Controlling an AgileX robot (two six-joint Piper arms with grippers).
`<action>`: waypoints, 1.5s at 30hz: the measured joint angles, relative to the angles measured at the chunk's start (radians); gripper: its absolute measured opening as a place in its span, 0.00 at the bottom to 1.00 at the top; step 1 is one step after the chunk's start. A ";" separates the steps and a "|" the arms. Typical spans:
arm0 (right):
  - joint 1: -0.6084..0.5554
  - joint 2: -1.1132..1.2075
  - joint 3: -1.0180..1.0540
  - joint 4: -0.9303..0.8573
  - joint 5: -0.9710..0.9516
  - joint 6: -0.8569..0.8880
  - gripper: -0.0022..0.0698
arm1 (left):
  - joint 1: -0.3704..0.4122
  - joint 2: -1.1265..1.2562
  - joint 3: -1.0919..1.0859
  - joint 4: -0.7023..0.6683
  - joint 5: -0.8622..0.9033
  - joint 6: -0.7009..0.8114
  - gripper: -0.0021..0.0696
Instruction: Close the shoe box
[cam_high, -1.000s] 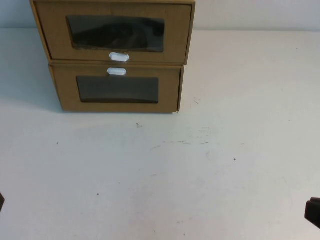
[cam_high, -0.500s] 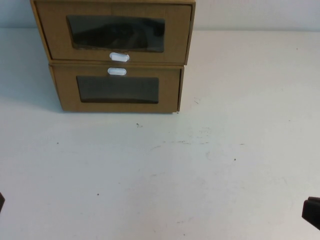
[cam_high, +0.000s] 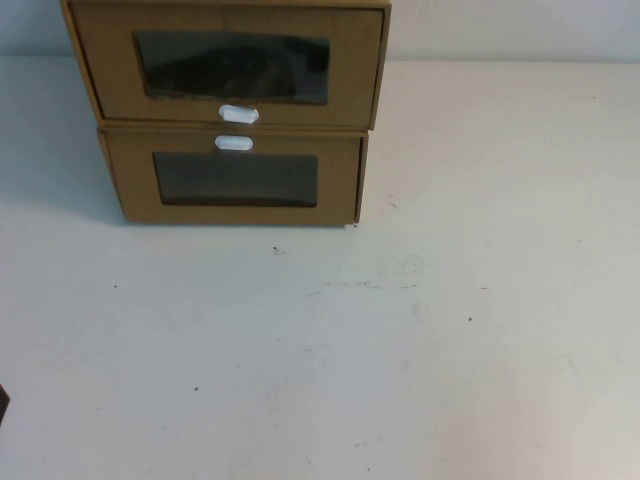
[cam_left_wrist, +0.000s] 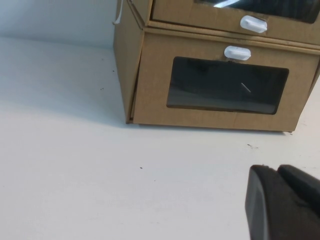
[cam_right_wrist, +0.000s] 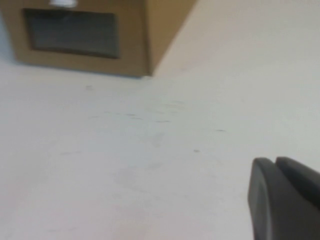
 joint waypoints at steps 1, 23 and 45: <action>-0.064 -0.023 0.032 -0.004 -0.017 0.003 0.01 | 0.000 0.000 0.000 0.000 0.000 0.000 0.03; -0.428 -0.398 0.329 0.088 -0.046 -0.080 0.01 | 0.000 0.000 0.001 0.000 -0.003 0.002 0.03; -0.428 -0.398 0.418 0.460 -0.094 -0.491 0.01 | 0.000 0.000 0.001 0.000 -0.005 0.002 0.03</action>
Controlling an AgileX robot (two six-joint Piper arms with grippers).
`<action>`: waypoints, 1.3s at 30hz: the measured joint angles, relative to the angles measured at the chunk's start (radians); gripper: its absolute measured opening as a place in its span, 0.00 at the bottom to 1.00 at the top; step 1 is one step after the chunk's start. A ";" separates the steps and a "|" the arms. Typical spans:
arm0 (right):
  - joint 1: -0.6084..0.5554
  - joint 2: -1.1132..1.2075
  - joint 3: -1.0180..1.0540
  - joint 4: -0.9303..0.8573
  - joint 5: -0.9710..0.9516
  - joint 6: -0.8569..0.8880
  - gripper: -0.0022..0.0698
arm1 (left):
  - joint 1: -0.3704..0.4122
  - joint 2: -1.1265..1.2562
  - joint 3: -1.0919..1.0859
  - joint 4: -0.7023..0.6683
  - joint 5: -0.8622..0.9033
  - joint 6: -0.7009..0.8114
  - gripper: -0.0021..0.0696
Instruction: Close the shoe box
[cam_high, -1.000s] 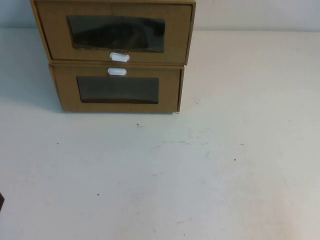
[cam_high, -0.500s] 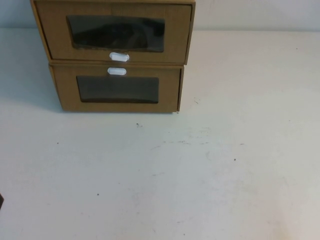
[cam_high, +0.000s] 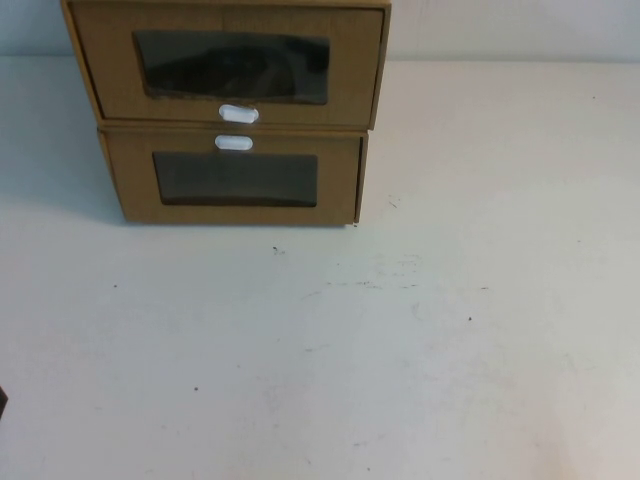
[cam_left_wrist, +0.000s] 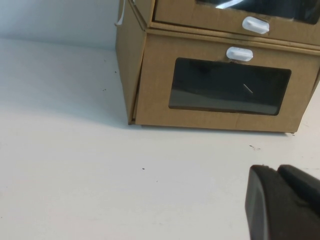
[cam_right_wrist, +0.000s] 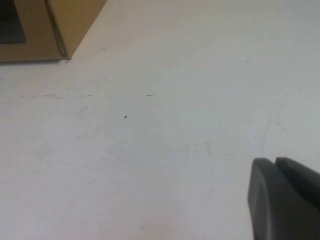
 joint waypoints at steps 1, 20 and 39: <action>0.000 0.000 0.002 0.000 0.000 0.000 0.01 | 0.000 0.000 0.000 0.000 0.000 0.000 0.03; 0.000 0.000 0.002 0.004 0.000 0.000 0.01 | -0.007 -0.048 0.000 0.531 -0.108 -0.314 0.03; 0.000 -0.002 0.002 0.006 0.000 0.000 0.01 | 0.085 -0.162 0.000 1.247 0.215 -0.926 0.03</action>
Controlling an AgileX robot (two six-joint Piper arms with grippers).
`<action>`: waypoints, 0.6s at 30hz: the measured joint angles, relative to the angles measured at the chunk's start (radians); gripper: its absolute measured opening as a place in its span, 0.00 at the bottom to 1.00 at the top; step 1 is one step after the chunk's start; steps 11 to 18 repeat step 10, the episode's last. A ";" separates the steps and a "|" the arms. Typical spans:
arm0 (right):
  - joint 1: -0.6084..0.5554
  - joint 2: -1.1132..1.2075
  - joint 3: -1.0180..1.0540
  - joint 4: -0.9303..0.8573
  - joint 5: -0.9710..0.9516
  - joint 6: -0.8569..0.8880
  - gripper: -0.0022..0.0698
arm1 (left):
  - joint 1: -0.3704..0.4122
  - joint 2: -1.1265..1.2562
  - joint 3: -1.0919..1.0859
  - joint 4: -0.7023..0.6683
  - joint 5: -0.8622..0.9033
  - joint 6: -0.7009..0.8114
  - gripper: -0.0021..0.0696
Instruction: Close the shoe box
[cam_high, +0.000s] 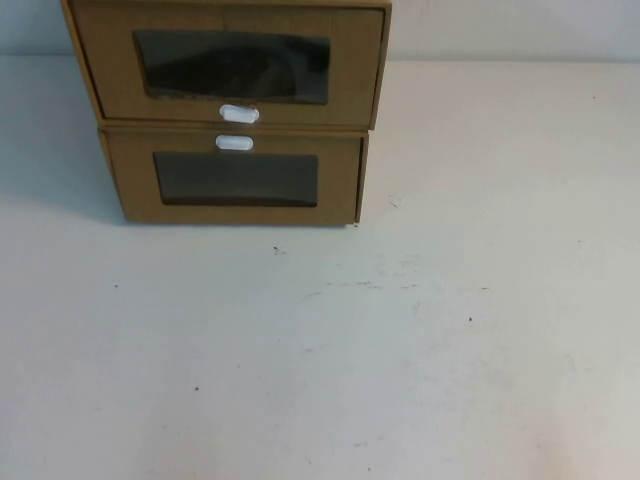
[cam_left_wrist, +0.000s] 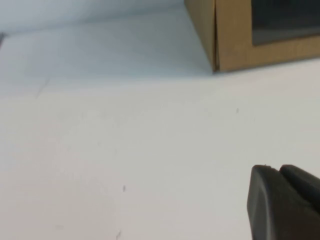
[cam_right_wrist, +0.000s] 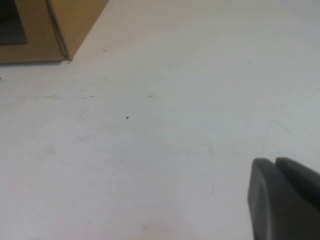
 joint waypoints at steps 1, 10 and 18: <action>0.000 0.000 0.000 0.000 0.000 0.000 0.01 | 0.000 0.000 0.000 0.006 0.019 -0.007 0.03; 0.000 0.000 0.000 0.000 0.000 0.000 0.01 | 0.004 -0.001 0.000 0.018 0.033 -0.018 0.03; 0.000 0.000 0.000 0.000 0.000 0.000 0.01 | 0.004 -0.001 0.000 0.018 0.033 -0.018 0.03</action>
